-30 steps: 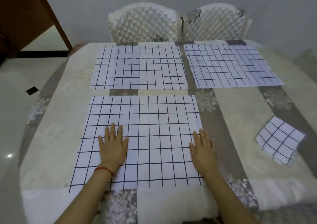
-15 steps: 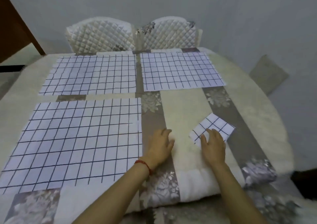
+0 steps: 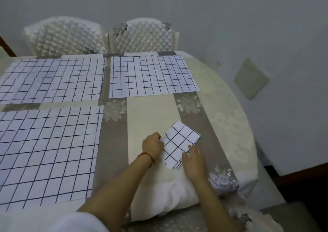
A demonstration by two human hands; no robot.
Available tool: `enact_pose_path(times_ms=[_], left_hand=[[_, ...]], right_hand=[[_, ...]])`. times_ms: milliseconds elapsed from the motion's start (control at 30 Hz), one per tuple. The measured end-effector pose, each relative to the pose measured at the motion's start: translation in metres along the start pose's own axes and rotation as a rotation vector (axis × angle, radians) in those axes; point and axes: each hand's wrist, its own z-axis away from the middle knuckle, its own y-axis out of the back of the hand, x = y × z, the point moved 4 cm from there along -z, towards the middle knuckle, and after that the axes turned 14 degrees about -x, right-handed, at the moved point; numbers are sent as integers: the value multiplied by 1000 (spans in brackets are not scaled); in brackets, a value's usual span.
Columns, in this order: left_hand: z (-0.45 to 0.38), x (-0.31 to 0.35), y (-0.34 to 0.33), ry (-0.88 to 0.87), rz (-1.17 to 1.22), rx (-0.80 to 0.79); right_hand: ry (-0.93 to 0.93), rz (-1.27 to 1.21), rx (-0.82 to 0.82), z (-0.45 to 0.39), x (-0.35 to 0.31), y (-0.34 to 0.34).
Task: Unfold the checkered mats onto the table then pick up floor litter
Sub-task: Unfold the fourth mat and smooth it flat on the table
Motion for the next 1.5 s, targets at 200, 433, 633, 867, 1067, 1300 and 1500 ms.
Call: enact_pose_path(times_ms=[200, 433, 633, 867, 1067, 1300, 1500], left_hand=[[28, 4, 21, -229, 169, 101], [91, 13, 61, -495, 487, 92], [121, 5, 73, -392, 629, 55], [180, 36, 89, -430, 418, 401], [213, 58, 92, -377, 1011, 27], [226, 50, 101, -366, 1088, -147], [233, 34, 122, -382, 905, 33]], right_hand=[[-69, -415, 41, 5, 1, 15], [23, -1193, -39, 19, -29, 38], [111, -1249, -32, 40, -67, 56], [344, -810, 149, 98, -117, 70], [474, -626, 205, 153, -145, 60], [573, -464, 354, 194, -154, 56], [379, -637, 466, 197, -137, 69]])
